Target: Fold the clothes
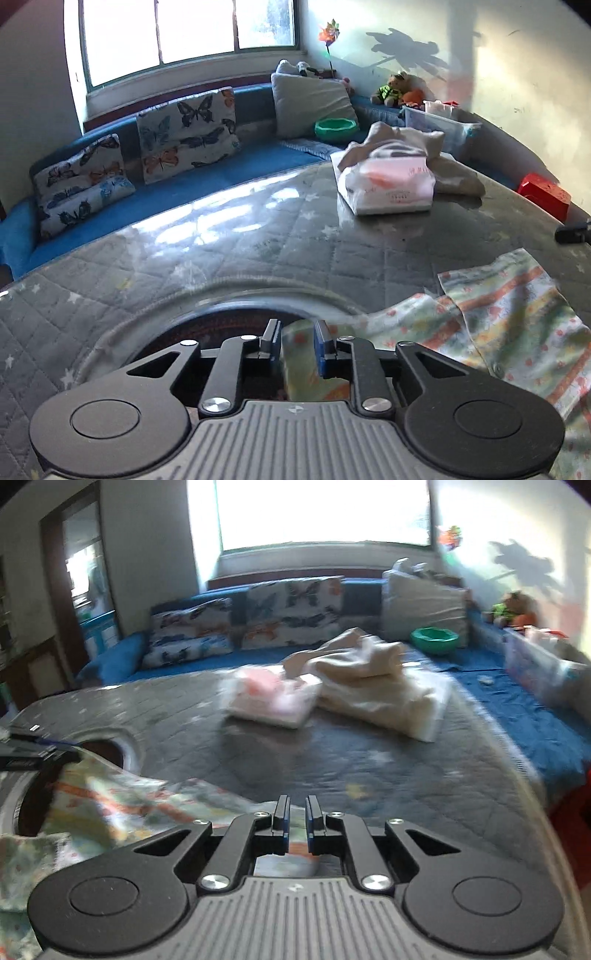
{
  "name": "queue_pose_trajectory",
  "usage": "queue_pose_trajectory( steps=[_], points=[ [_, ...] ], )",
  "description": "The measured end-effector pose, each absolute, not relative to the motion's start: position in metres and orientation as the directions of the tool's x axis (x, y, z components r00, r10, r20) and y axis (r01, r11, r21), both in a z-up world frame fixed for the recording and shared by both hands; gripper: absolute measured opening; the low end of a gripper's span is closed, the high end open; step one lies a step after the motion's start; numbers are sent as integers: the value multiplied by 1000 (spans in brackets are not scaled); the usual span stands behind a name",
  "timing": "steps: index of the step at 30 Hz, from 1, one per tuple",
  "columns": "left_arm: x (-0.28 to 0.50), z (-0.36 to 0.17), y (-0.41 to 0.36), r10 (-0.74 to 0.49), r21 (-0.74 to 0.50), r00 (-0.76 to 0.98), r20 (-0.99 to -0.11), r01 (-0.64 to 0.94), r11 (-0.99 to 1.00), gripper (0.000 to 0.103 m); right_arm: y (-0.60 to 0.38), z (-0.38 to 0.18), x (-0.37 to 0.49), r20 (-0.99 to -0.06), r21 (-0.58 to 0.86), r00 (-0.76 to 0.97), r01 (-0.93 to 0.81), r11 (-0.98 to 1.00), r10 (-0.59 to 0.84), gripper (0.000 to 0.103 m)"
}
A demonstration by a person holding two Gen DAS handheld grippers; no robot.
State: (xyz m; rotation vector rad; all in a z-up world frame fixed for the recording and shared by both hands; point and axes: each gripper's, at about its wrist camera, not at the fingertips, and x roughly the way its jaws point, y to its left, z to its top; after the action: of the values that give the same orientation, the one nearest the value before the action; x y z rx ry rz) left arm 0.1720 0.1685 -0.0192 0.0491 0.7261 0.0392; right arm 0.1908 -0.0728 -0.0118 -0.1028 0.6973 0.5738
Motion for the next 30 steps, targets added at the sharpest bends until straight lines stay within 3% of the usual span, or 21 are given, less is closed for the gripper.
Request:
queue_pose_trajectory(
  steps=[6, 13, 23, 26, 28, 30],
  points=[
    [177, -22, 150, -33, 40, 736, -677, 81, 996, 21, -22, -29, 186, -693, 132, 468, -666, 734, 549, 10],
    [196, -45, 106, -127, 41, 669, -733, 230, 972, 21, 20, -51, 192, -740, 112, 398, -721, 683, 542, 10],
    [216, -48, 98, -128, -12, 664, -737, 177, 984, 21, 24, -48, 194, -741, 94, 419, -709, 698, 525, 16],
    [198, -34, 104, -127, -11, 686, -717, 172, 985, 28, 17, -36, 180, -729, 92, 419, -723, 685, 540, 19],
    [180, -25, 108, -122, -7, 696, -707, 167, 986, 38, 11, -26, 164, -720, 91, 411, -743, 663, 559, 23],
    [158, -17, 111, -113, 9, 702, -704, 168, 986, 39, 4, -16, 147, -711, 90, 401, -762, 641, 577, 24]
  ],
)
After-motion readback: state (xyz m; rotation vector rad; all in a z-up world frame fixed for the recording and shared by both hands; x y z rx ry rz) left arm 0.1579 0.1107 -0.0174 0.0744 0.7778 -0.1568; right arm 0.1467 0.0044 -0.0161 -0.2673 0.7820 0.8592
